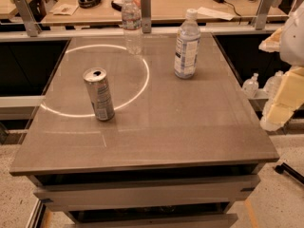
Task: Move blue plastic bottle near redbull can
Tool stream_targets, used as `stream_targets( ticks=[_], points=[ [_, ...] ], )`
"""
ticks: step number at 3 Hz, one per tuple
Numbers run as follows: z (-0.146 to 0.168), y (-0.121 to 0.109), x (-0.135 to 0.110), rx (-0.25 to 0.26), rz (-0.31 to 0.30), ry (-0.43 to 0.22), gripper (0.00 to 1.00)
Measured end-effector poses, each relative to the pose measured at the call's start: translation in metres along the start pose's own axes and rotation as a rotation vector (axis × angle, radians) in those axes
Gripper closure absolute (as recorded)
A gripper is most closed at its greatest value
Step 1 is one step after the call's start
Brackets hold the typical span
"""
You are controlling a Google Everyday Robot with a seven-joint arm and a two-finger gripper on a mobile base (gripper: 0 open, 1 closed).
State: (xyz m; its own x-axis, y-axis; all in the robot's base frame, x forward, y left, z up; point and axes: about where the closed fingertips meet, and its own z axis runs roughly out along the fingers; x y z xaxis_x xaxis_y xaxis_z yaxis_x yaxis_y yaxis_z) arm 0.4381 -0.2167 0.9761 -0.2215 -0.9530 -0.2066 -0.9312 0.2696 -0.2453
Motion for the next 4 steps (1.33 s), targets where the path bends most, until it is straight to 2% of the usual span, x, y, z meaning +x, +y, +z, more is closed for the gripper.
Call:
stream_targets(
  ticks=[1,2,3,4],
  points=[
    [0.000,0.000,0.000,0.000,0.000,0.000,0.00],
    [-0.002,-0.002,-0.001,0.005,0.014,-0.032,0.00],
    [-0.001,-0.015,0.001,0.018,0.011,-0.154,0.00],
    [0.004,-0.029,-0.003,0.006,0.028,-0.330,0.00]
  ],
)
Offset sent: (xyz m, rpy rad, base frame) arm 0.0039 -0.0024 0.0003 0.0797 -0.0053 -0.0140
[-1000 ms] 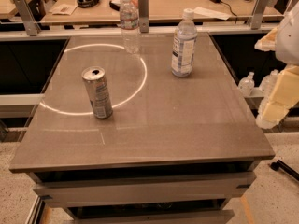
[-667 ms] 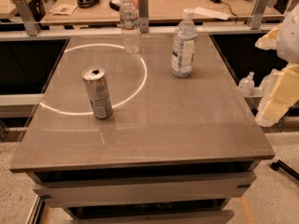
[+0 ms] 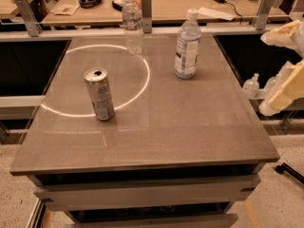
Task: Move blue plastic bottle near redbull can
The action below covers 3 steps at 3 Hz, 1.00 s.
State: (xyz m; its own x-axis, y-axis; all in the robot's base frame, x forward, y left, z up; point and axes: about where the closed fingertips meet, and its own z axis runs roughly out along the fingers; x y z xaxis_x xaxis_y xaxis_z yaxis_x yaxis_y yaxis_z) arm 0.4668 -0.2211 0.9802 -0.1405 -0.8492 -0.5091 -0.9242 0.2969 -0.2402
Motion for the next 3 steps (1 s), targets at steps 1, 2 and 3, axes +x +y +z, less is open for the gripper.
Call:
stream_targets(
  ticks=[1,2,3],
  points=[
    [0.007,-0.011,0.006,-0.022,0.051,-0.189,0.00],
    [0.010,-0.022,0.011,-0.010,0.067,-0.342,0.00],
    [0.021,-0.033,0.029,0.055,0.102,-0.394,0.00]
  ],
)
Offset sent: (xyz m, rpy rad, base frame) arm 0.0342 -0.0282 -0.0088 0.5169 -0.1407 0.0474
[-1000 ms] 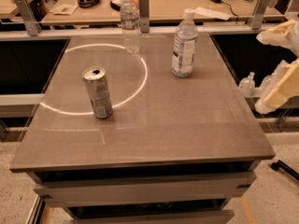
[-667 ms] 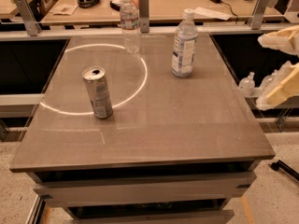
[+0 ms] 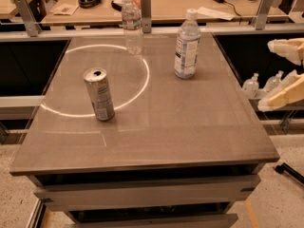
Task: Move blue plastic bottle near redbull can
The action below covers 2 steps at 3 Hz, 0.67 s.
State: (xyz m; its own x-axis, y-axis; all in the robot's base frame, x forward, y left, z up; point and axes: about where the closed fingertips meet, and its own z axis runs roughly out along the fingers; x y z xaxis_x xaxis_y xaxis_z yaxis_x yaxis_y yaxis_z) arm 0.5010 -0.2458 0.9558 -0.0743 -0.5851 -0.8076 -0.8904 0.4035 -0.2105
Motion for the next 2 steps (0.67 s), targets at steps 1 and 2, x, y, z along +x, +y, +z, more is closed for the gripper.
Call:
stream_targets(
  ticks=[1,2],
  points=[
    [0.013,-0.017,0.026,0.095,0.043,0.006,0.00],
    [0.029,-0.039,0.049,0.187,0.110,-0.004,0.00]
  ],
)
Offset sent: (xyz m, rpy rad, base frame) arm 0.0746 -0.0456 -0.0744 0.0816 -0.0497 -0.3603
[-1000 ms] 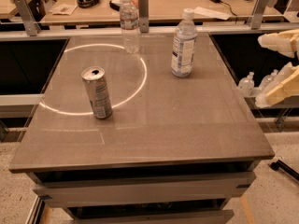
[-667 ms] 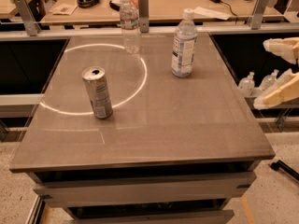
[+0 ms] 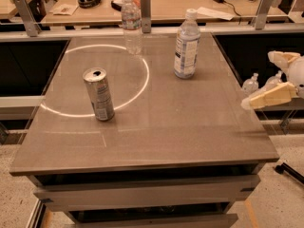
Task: Move blue plastic bottle near redbull can
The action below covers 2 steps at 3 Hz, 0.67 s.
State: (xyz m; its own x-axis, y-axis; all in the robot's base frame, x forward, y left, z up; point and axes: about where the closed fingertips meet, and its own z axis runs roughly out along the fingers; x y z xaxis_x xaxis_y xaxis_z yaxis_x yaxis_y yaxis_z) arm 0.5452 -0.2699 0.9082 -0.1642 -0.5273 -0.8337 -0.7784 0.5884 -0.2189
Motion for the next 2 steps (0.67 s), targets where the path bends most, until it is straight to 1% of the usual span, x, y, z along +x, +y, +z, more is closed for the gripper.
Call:
stream_targets(
  ticks=[1,2],
  points=[
    [0.011,-0.016,0.012,0.097,0.147,-0.050,0.00],
    [0.012,-0.026,0.010,0.137,0.153,-0.059,0.00]
  ],
)
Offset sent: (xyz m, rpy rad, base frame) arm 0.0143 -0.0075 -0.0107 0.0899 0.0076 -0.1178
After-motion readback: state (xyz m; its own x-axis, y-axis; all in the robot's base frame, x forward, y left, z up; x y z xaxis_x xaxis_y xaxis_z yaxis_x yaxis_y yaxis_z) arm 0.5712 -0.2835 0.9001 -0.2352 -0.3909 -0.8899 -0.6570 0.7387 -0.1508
